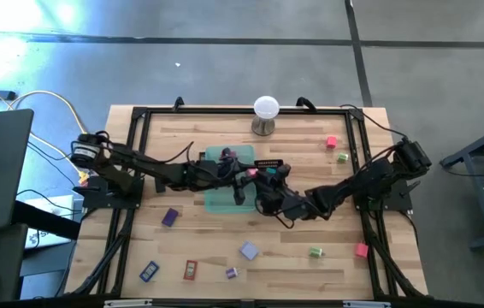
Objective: Pick & Place Office items
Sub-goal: Put the pink and white charger adapter into the blue bin
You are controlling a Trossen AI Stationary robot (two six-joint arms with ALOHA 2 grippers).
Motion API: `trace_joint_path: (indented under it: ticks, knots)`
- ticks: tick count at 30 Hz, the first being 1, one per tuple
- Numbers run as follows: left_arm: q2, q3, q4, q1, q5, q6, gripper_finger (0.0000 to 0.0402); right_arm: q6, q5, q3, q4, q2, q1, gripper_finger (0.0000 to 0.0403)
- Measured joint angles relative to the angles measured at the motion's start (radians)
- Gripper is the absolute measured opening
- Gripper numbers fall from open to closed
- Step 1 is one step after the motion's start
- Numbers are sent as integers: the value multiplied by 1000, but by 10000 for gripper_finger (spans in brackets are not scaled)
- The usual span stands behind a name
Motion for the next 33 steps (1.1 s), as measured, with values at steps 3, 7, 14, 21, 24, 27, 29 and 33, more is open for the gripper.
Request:
trace_joint_path:
  ticks: [3,7,14,21,24,27,29,33]
  knots:
    - [-28,0,-44,0,-5,0,124,-4,36,0,-2,0,14,159]
    - [-78,1,-117,5,-27,-1,124,-4,76,-2,-15,3,32,160]
    - [-227,1,-472,-8,11,-19,124,42,86,-2,-61,3,74,160]
    - [-347,2,-797,-26,34,-175,129,111,136,-3,-145,3,109,160]
    - [-336,2,-804,-16,35,-209,132,117,136,-3,-143,3,103,160]
    - [-299,1,-805,1,39,-211,133,128,134,-3,-141,3,98,160]
    - [-267,0,-805,16,40,-209,134,146,116,-3,-145,3,93,160]
    - [-206,0,-822,48,40,-208,135,173,109,-3,-158,3,94,160]
